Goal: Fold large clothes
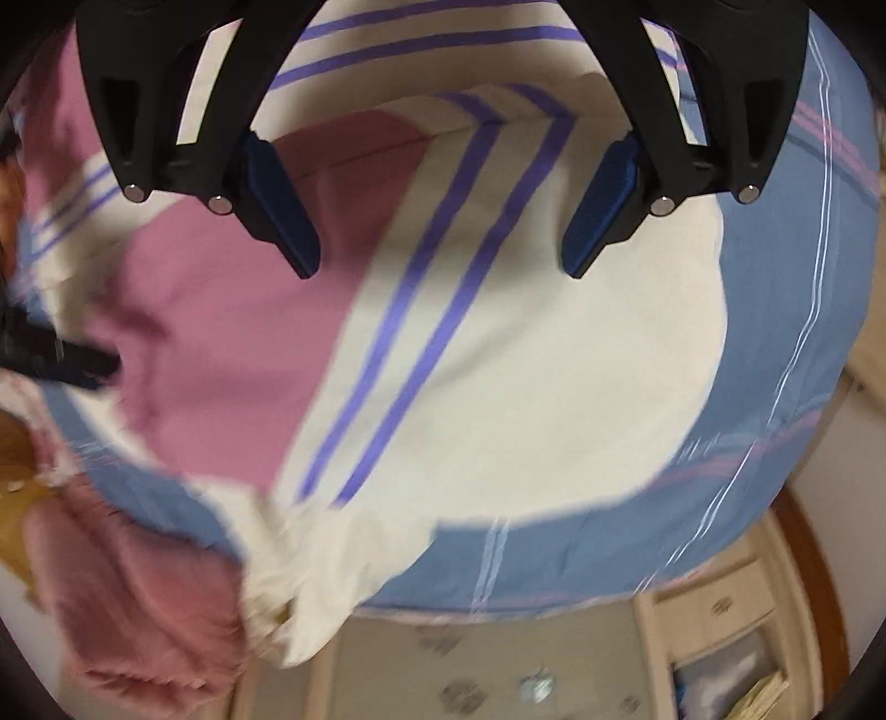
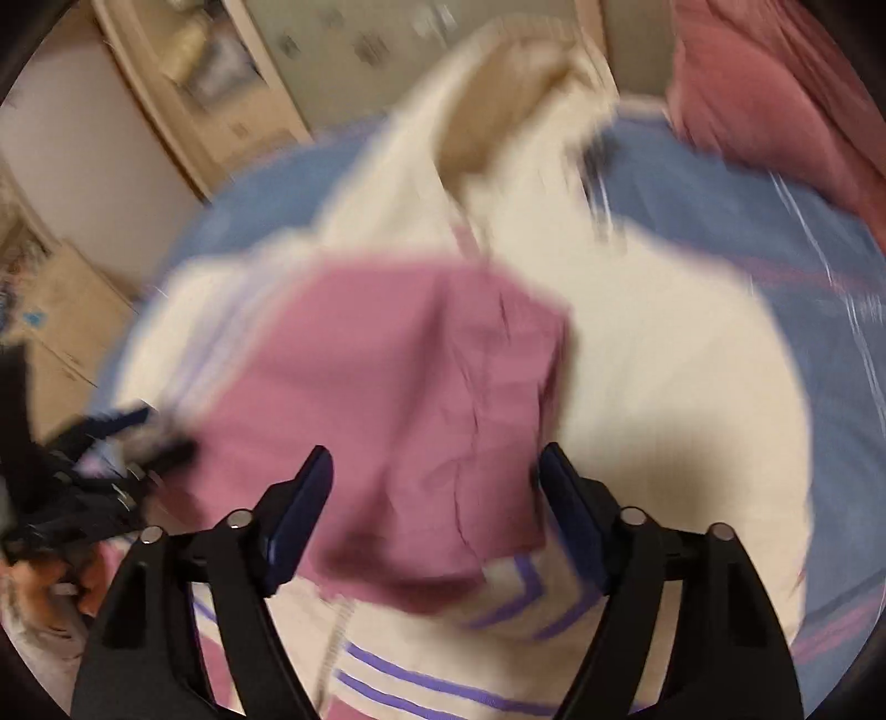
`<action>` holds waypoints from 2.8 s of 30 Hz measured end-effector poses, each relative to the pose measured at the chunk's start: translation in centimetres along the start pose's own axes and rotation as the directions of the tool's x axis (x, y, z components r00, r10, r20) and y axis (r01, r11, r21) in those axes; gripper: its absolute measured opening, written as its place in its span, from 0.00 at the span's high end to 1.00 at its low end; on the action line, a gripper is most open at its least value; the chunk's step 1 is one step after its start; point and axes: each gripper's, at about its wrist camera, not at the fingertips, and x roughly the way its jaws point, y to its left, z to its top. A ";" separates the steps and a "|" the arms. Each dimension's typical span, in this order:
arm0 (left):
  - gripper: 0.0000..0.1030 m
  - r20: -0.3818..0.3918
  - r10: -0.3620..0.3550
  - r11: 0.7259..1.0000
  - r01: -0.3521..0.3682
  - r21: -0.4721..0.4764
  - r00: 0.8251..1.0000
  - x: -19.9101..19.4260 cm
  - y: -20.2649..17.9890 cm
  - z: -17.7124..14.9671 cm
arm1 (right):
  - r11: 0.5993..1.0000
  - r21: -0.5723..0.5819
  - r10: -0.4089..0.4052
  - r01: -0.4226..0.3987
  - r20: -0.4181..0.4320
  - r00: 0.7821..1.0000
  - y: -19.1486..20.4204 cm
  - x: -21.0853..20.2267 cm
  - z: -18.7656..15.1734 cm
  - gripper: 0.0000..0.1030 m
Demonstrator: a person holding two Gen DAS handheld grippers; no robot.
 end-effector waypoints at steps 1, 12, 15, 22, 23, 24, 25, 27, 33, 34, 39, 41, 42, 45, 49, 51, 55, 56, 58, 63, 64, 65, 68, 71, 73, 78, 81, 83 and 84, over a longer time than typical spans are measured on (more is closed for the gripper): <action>0.11 0.021 -0.005 1.000 0.005 -0.006 1.000 -0.3 0.1 0.6 | 1.000 0.012 0.002 -0.002 0.050 0.999 -0.3 -0.4 2.2 0.17; 0.06 0.084 -0.062 0.991 0.071 -0.114 0.995 3.6 1.7 -0.5 | 0.963 0.267 -0.023 -0.023 0.170 0.985 -3.8 8.6 20.4 0.17; 0.05 0.101 -0.071 0.992 0.081 -0.101 0.992 3.4 1.7 -0.9 | 0.962 0.266 -0.094 0.057 0.129 0.987 -3.8 12.9 22.2 0.17; 0.03 0.122 -0.088 0.994 0.095 -0.052 0.989 3.8 1.7 -1.8 | 0.936 0.342 -0.003 -0.083 0.244 0.970 -6.1 13.5 21.6 0.93; 0.02 0.120 -0.085 0.995 0.091 -0.046 0.989 3.9 1.6 -1.8 | 0.937 0.320 0.043 -0.140 0.291 0.956 -5.7 12.1 21.2 0.95; 0.02 0.117 -0.078 0.996 0.084 -0.042 0.990 4.0 1.4 -1.8 | 0.942 0.257 0.114 -0.216 0.358 0.927 -4.7 9.8 20.5 0.96; 0.02 0.116 -0.074 0.996 0.079 -0.040 0.990 4.1 1.3 -1.8 | 0.945 0.197 0.167 -0.261 0.394 0.904 -3.8 7.9 19.9 0.96; 0.02 0.118 -0.076 0.996 0.081 -0.043 0.990 4.2 1.5 -1.8 | 0.927 0.027 0.328 -0.373 0.422 0.845 -1.1 3.0 17.5 0.97; 0.02 0.140 -0.114 0.987 0.128 -0.092 0.984 3.9 2.6 -2.0 | 0.785 -0.400 0.581 -0.474 0.208 0.787 6.7 -8.8 2.5 0.97; 0.02 0.142 -0.129 0.982 0.146 -0.119 0.981 3.5 3.1 -2.1 | 0.767 -0.432 0.579 -0.474 0.151 0.801 7.5 -9.3 -0.1 0.96; 0.02 0.164 -0.163 0.955 0.197 -0.223 0.973 0.8 4.5 -3.8 | 0.806 -0.522 0.324 -0.280 -0.007 0.946 9.5 -8.2 -13.7 0.83; 0.02 0.162 -0.141 0.958 0.176 -0.226 0.977 0.2 4.1 -4.4 | 0.884 -0.375 0.285 -0.279 -0.040 0.958 7.3 -7.0 -17.2 0.32; 0.02 0.161 -0.131 0.960 0.166 -0.226 0.978 0.0 3.9 -4.5 | 0.900 -0.318 0.292 -0.296 -0.062 0.954 6.4 -6.5 -17.9 0.18; 0.02 0.158 -0.135 0.963 0.167 -0.212 0.978 -0.8 2.8 -4.4 | 0.934 -0.195 0.274 -0.300 -0.150 0.950 4.2 -5.9 -20.5 0.12; 0.02 0.152 -0.123 0.967 0.153 -0.202 0.981 -1.6 1.5 -4.7 | 0.985 -0.117 0.146 -0.128 0.156 0.977 0.5 -11.6 -18.4 0.10; 0.02 0.146 -0.142 0.961 0.171 -0.216 0.979 -1.8 1.4 -5.2 | 1.000 -0.028 0.011 -0.003 0.267 0.964 -1.5 -13.2 -16.4 0.05; 0.02 0.137 -0.182 0.945 0.212 -0.250 0.974 -2.6 1.2 -6.4 | 1.000 0.021 0.002 -0.008 0.277 0.961 -2.5 -11.9 -12.7 0.05; 0.02 0.134 -0.186 0.943 0.215 -0.256 0.973 -2.7 1.2 -6.5 | 0.999 0.013 0.035 -0.039 0.225 0.974 -2.0 -10.4 -12.0 0.05; 0.02 0.125 -0.200 0.934 0.227 -0.276 0.972 -3.1 1.5 -7.0 | 0.999 0.003 0.042 -0.043 0.153 0.987 -0.8 -8.1 -11.3 0.13; 0.02 0.127 -0.170 0.930 0.201 -0.307 0.977 -4.6 2.8 -8.3 | 0.898 0.106 0.398 -0.426 0.213 0.892 1.0 -9.5 -9.6 0.88; 0.02 0.129 -0.164 0.929 0.197 -0.313 0.978 -4.7 3.1 -8.4 | 0.843 0.118 0.485 -0.524 0.253 0.837 1.3 -10.2 -10.0 0.88; 0.02 0.133 -0.160 0.927 0.195 -0.320 0.978 -4.9 3.4 -8.6 | 0.791 0.142 0.543 -0.595 0.285 0.790 1.2 -10.6 -10.6 0.88; 0.02 0.138 -0.148 0.921 0.187 -0.341 0.979 -5.5 4.3 -9.3 | 0.661 0.290 0.608 -0.692 0.332 0.721 -0.5 -10.0 -13.8 0.88; 0.02 0.139 -0.140 0.925 0.180 -0.335 0.980 -6.0 4.3 -9.9 | 0.723 0.433 0.464 -0.539 0.274 0.842 -3.5 -8.5 -18.7 0.88; 0.02 0.137 -0.129 0.936 0.166 -0.311 0.982 -6.3 3.8 -10.2 | 0.763 0.488 0.377 -0.423 0.196 0.905 -5.1 -7.0 -21.8 0.87; 0.02 0.143 -0.158 0.950 0.190 -0.248 0.977 -6.9 1.4 -9.8 | 0.884 0.397 0.199 -0.247 0.158 0.967 -4.5 -11.2 -22.3 0.31; 0.02 0.169 -0.183 0.952 0.217 -0.214 0.968 -7.7 -0.4 -9.0 | 0.955 0.268 0.066 -0.131 0.238 0.969 -2.7 -15.2 -20.9 0.30; 0.02 0.192 -0.187 0.956 0.224 -0.192 0.963 -8.0 -1.7 -8.3 | 0.979 0.175 0.039 -0.108 0.356 0.934 -1.0 -18.5 -18.9 0.40; 0.02 0.207 -0.198 0.956 0.236 -0.177 0.958 -8.1 -2.7 -7.7 | 0.983 0.148 0.050 -0.112 0.373 0.927 -0.8 -19.2 -18.2 0.41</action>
